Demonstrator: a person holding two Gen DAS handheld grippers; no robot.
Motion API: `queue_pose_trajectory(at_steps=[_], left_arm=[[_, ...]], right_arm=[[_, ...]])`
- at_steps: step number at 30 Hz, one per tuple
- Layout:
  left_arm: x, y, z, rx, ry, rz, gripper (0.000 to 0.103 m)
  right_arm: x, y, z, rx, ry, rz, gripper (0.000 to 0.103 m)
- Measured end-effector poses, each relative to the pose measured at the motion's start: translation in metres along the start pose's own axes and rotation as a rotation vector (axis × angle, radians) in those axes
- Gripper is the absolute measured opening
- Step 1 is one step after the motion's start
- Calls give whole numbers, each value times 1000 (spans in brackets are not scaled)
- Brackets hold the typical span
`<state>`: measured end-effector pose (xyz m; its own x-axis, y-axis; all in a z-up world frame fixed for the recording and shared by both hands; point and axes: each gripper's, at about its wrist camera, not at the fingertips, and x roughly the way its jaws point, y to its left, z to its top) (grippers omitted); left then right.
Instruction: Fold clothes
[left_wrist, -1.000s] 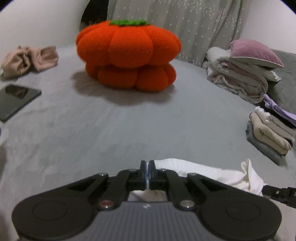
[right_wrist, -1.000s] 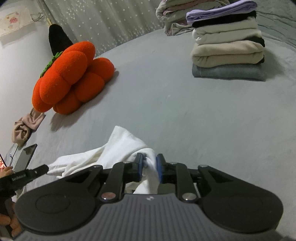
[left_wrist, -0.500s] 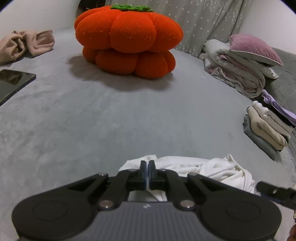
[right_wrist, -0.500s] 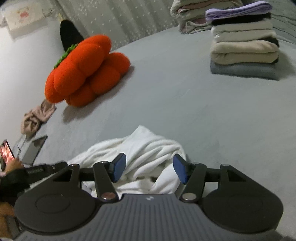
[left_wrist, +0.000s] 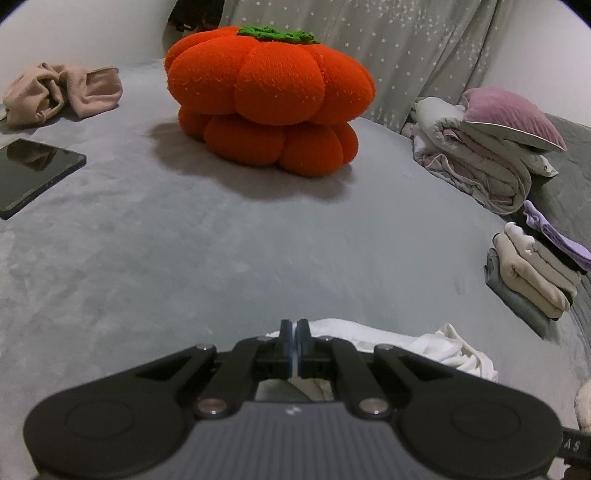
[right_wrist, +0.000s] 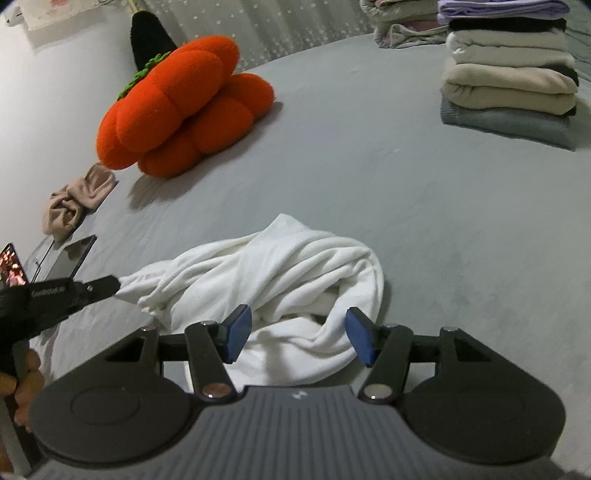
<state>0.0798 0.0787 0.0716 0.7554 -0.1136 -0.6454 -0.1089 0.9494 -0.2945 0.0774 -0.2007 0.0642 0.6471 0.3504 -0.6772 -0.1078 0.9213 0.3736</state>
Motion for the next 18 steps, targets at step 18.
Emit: queue_pose_trajectory(at_steps=[18], left_arm=[[0,-2,2,10,-9,16,2]], right_arm=[[12,22,-15,-141,50,-63,36]])
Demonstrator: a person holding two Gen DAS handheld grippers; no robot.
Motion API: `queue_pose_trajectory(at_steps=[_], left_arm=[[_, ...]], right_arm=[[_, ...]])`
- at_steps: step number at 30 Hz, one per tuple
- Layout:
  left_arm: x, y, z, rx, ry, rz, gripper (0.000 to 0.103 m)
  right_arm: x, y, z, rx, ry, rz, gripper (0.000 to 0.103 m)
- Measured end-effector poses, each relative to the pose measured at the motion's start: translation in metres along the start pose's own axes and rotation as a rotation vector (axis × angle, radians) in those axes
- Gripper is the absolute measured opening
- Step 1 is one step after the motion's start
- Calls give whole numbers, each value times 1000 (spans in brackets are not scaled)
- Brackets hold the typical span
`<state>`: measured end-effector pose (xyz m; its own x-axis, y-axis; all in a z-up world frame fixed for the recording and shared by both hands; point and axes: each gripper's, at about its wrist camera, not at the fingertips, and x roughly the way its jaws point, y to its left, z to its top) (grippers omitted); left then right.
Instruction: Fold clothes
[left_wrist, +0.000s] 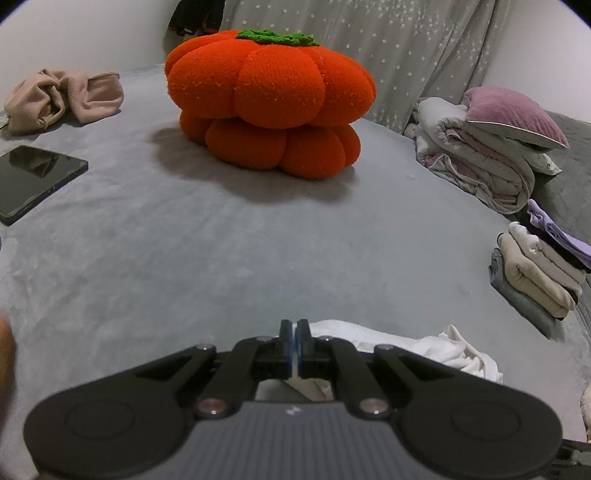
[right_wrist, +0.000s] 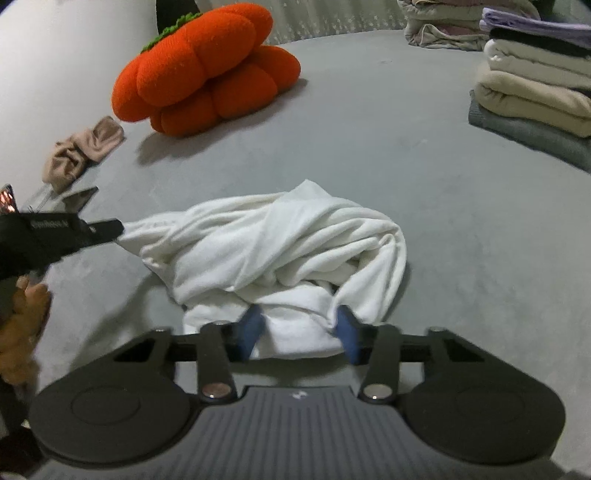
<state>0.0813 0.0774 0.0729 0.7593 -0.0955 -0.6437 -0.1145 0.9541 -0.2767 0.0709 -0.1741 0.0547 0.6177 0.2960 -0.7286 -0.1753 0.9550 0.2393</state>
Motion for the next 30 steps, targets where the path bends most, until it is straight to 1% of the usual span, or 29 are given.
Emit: queue_pose_trajectory(at_steps=[2,5,12,17,21,25,27,29,30], left_arm=[[0,0,0,-3,-3,1,2],[0,1,1,-7,-10,4,2],[-7,8,6,-16,-38,23,2],[-10,13,10,-27,-59,47,2],[-13,13,14,-8,-98,84,2],[-17,13,17,4,-128,110,2],[-17,14,19,-1,-131,110,2],[-17,15,20,-5,-133,112,2],[-17,16,20,-4,-135,118,2]], right_arm=[[0,0,0,-7,-8,-18,21],[-3,-2,3,-17,-26,-30,11],[-13,-7,9,-4,-92,-58,9],[-22,-20,16,50,-136,-77,9],[-31,-35,22,101,-173,-105,9],[-43,-53,30,150,-226,-150,8],[-51,-62,34,172,-254,-171,8],[-56,-71,38,189,-283,-204,0],[-59,-74,41,186,-305,-241,0]])
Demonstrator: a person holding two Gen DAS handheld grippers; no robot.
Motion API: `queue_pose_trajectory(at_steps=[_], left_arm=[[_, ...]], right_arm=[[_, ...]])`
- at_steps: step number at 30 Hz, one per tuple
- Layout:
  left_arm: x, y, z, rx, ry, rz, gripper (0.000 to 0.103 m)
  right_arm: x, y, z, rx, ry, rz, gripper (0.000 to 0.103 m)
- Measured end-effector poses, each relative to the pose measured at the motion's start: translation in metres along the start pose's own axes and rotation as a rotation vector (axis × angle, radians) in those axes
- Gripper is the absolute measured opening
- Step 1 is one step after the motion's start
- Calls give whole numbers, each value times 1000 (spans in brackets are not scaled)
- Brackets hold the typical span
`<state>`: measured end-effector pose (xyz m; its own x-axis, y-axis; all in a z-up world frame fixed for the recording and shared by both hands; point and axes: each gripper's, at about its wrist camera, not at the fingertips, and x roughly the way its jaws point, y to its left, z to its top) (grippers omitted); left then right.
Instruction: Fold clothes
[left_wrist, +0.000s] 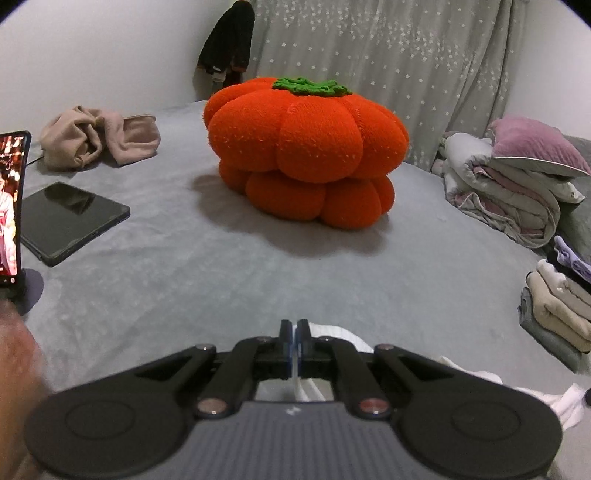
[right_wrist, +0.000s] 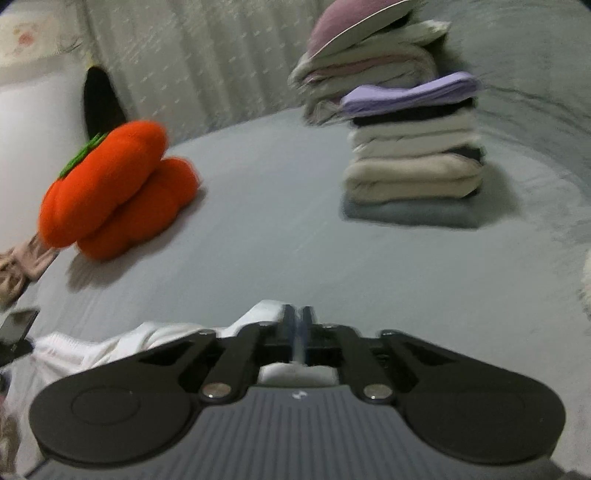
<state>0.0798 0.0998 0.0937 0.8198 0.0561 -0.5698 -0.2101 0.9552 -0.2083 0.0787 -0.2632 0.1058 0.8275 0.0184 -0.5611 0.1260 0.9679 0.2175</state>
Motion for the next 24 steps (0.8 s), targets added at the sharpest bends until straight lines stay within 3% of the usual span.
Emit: queue_pose_trajectory(at_steps=[4,6,8,10,12,13,14,16,18,24], left_arm=[[4,2,1,7,14,14,2],[8,4,0,0,34,16,2],[12,7,0,-10,57,13,2],[15,9,-2,-19,79,6,3],[18,11,-2,-29,105,-10,3],[20,13,-3,-34,119,-18,7],[21,14,-3,-40,134,-30,10],[26,17,-4,-68,169,-65,22],[30,22,-5,-108,201,-86,28],[40,31,-10,-174,262,-103,29]], right_arm=[[-2,-15,8,13,-53,-77,0],[0,-21,7,53,-30,-51,1],[4,-21,4,86,0,-13,12],[6,-19,0,104,32,25,13],[9,-16,-4,122,66,69,29],[10,-13,-7,130,78,86,53],[10,-11,-9,135,84,101,63],[8,-4,-12,120,95,119,63],[8,5,-16,96,108,133,63],[15,33,-27,41,164,216,63]])
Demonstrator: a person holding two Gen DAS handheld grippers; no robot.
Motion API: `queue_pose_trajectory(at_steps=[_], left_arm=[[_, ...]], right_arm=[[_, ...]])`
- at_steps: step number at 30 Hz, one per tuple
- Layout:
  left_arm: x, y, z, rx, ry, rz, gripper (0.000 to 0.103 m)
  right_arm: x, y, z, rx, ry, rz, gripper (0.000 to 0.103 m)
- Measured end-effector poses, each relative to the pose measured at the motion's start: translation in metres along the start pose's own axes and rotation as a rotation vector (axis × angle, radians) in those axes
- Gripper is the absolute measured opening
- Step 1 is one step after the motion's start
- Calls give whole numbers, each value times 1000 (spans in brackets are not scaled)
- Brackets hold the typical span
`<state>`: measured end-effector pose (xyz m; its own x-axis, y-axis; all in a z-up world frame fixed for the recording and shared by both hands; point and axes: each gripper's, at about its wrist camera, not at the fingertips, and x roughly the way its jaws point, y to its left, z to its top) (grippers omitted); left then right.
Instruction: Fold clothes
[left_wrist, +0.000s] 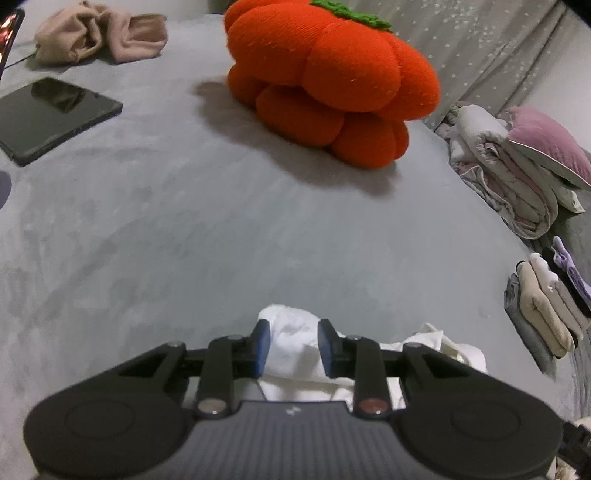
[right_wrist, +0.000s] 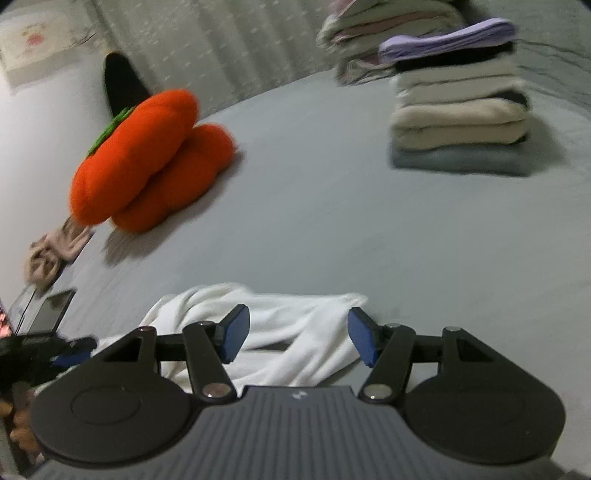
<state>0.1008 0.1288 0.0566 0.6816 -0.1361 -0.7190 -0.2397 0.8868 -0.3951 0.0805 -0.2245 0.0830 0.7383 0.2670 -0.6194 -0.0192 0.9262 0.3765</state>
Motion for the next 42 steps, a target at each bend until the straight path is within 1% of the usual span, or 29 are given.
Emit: queue_pose_trajectory(at_steps=[3,6,9,13,15,17,18,19,20,21,22,24,27,30,33,37,42], left_arm=[[2,1,-1,7,1,7,29],[6,-1,-3,40,-7,19,29],[11,-3,-4,81,-18,33,29],[18,-2,-5,107,-26,31,29],[21,-1,-4,109,-31,22,29],[22,-1,-4,109,-32,11,28],[22,-2,-3,109,-32,6,28],[22,-2,-3,111,-32,1,25],[22,-3,-4,117,-32,-1,22],[22,-5,-4,123,-33,-4,14],[21,-6,-5,129,-35,-3,4],[19,-9,-7,142,-51,10,4],[5,-16,-9,171,-113,39,3],[-13,-23,-11,203,-175,56,3],[-28,-25,-11,233,-210,65,3],[-40,-22,-12,276,-214,77,3],[-41,-10,-15,299,-180,87,3]], right_arm=[[7,17,-7,-28,22,63,63],[14,33,-11,-45,24,129,59],[22,49,-15,-71,20,186,53],[35,68,-21,-131,19,196,48],[43,71,-24,-145,34,188,43],[49,71,-27,-147,45,187,35],[52,71,-28,-147,49,188,33],[53,70,-29,-144,51,190,27],[55,70,-29,-142,52,192,15],[55,69,-29,-136,51,193,8],[54,67,-29,-125,47,191,7],[46,64,-26,-109,23,186,7],[29,63,-20,-127,-39,179,6],[5,58,-12,-158,-109,160,6],[-19,46,-4,-168,-170,131,6],[-43,27,2,-161,-227,103,6],[-62,1,1,-176,-262,39,6]])
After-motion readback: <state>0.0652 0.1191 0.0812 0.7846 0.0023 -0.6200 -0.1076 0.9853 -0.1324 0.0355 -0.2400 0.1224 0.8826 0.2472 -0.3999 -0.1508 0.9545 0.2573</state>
